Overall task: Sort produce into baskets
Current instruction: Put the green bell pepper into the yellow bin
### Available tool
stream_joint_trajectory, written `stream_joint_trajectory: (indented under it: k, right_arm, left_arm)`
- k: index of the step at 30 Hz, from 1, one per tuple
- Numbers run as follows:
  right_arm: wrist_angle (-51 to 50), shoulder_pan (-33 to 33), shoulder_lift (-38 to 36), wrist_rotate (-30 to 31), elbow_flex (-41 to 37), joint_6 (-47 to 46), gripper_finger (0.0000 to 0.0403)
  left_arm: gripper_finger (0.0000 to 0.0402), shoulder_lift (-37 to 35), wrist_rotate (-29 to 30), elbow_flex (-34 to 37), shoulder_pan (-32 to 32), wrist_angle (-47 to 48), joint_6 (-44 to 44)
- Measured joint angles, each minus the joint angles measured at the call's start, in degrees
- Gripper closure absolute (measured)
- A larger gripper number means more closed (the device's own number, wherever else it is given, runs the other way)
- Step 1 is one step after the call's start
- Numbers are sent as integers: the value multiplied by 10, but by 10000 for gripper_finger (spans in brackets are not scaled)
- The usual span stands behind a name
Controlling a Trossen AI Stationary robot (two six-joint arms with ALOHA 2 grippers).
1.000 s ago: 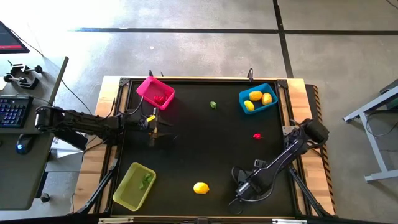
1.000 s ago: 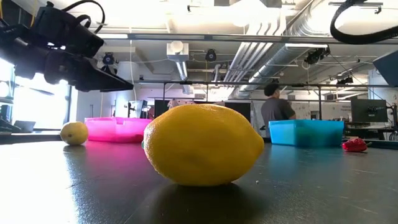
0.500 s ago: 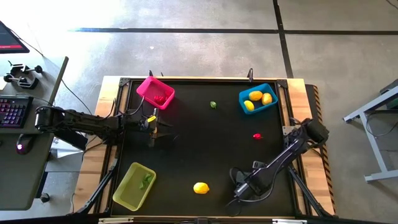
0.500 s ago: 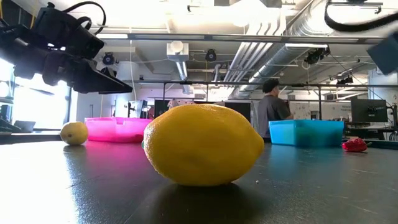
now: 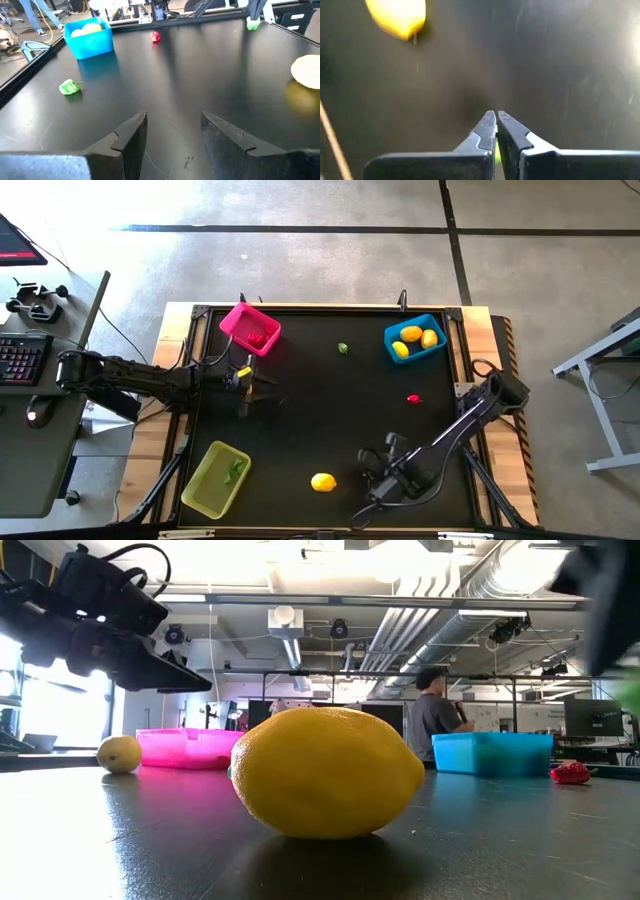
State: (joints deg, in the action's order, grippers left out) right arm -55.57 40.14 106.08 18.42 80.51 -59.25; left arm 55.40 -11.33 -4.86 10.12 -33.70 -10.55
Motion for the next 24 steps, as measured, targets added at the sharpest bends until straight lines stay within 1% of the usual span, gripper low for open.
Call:
stream_joint_trajectory:
  k: [2, 5, 7, 11, 15, 19, 21, 24]
  right_arm:
    - [33, -6, 0, 49, -5, 13, 402]
    - [133, -24, 0, 125, -37, 62, 402]
    - [225, -46, 0, 143, -65, 117, 402]
    - [436, -104, 0, 150, -137, 229, 403]
    - [680, -159, 0, 164, -208, 362, 403]
    - [889, -198, 2, 159, -262, 491, 403]
    - [972, -211, 8, 150, -276, 548, 403]
    - [1032, -227, 24, 114, -278, 615, 403]
  left_arm:
    - [232, 0, 0, 0, -6, 1, 0]
    - [232, 0, 0, 0, -18, 0, 4]
    - [232, 0, 0, 0, -26, 0, 9]
    - [232, 0, 0, 0, -41, -6, 15]
    - [232, 0, -1, 0, -57, -6, 16]
    - [232, 0, -1, 0, -71, -6, 46]
    - [232, 0, -1, 0, -80, -6, 68]
    - [232, 0, 4, 0, -94, -13, 93]
